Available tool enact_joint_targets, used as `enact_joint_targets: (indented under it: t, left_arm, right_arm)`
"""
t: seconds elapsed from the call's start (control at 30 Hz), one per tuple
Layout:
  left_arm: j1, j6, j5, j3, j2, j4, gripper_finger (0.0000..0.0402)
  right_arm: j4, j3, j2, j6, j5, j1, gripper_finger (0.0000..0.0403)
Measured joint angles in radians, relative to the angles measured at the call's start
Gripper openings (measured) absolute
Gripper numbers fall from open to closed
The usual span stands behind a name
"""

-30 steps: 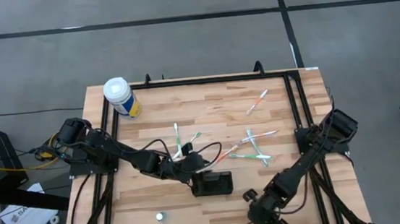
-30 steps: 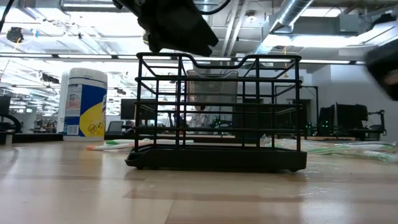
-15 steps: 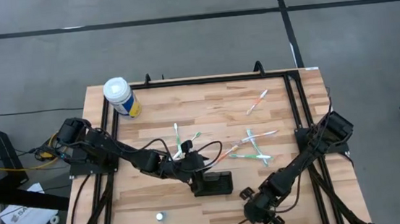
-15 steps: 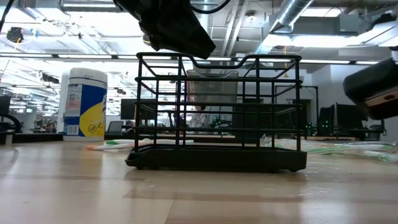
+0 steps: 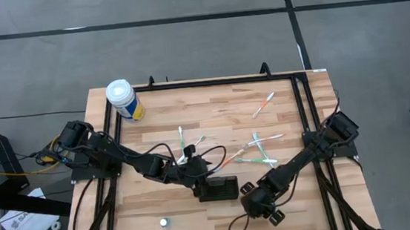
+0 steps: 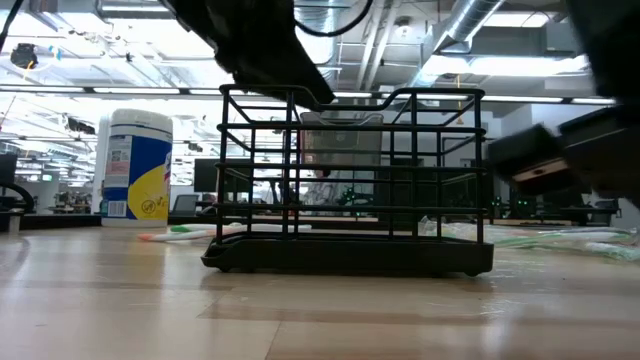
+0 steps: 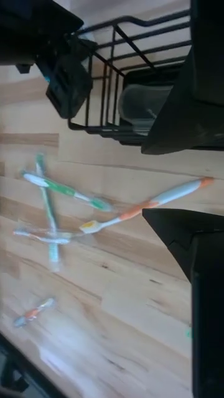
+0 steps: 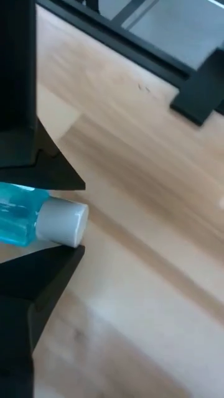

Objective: Pick & Place toothbrushing station
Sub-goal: Put the blue mouthwash into the black wire organizer

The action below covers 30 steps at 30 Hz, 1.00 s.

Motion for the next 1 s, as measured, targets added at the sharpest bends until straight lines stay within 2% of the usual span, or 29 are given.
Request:
enact_joint_targets:
  t: [0.13, 0.3, 0.43, 0.73, 0.87, 1.0]
  left_arm:
    - [0.0, -0.022, 0.004, -0.017, 0.0, 0.0, 0.0144]
    - [0.004, -0.022, 0.003, -0.021, 0.0, 0.003, 0.0144]
    - [0.008, -0.019, -0.001, -0.021, 0.0, 0.016, 0.0144]
    - [0.013, -0.016, -0.001, -0.021, 0.0, 0.107, 0.0144]
    - [0.018, -0.016, -0.014, -0.021, 0.0, 0.14, 0.0144]
    - [0.032, -0.016, -0.017, -0.021, -0.002, 0.202, 0.0144]
  right_arm:
    - [0.001, 0.0, 0.0, -0.001, 0.011, -0.022, 0.0126]
    - [0.0, 0.0, -0.001, 0.001, 0.012, -0.063, 0.0075]
    - [0.0, 0.0, -0.001, 0.001, 0.005, -0.081, 0.0075]
    - [-0.001, 0.022, -0.017, 0.057, -0.1, -0.061, 0.0075]
    - [0.015, 0.065, -0.068, 0.129, -0.138, -0.043, 0.0075]
    - [0.029, 0.12, -0.146, 0.206, -0.125, -0.037, 0.0075]
